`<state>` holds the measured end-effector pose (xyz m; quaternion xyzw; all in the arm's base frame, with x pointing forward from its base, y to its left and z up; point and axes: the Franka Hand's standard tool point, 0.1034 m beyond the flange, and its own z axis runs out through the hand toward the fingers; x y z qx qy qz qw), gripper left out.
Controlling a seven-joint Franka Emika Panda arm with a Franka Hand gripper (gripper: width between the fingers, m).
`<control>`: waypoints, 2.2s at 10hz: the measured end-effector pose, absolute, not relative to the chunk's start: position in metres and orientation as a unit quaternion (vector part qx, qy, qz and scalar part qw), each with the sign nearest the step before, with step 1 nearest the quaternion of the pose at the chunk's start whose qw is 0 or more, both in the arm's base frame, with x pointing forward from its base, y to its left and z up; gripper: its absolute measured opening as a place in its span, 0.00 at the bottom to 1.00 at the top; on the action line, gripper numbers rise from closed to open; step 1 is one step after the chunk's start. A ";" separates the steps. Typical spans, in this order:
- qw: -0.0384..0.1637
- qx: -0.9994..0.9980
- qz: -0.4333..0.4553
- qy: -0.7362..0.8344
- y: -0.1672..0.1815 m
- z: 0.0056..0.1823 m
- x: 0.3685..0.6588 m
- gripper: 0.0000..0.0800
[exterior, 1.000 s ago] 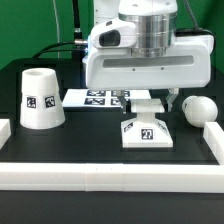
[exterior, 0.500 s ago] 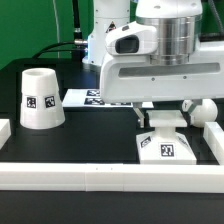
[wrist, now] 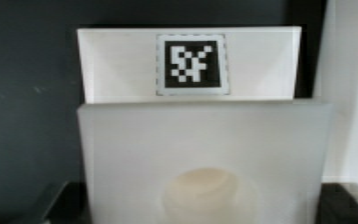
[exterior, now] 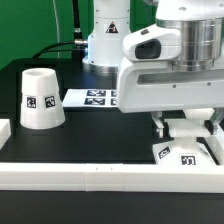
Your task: Assemble lamp
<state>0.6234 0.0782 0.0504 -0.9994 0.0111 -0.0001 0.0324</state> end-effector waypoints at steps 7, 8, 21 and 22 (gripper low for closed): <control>0.033 -0.999 -0.006 0.005 0.087 0.050 0.635 0.76; 0.033 -0.999 -0.006 0.005 0.087 0.051 0.635 0.85; 0.041 -0.999 0.002 0.002 0.143 0.073 0.527 0.87; 0.041 -0.999 0.002 0.002 0.143 0.072 0.527 0.87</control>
Offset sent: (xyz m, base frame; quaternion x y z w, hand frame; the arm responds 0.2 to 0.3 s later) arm 0.0146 0.0039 -0.0011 -0.0237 -0.0188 -0.0143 0.9994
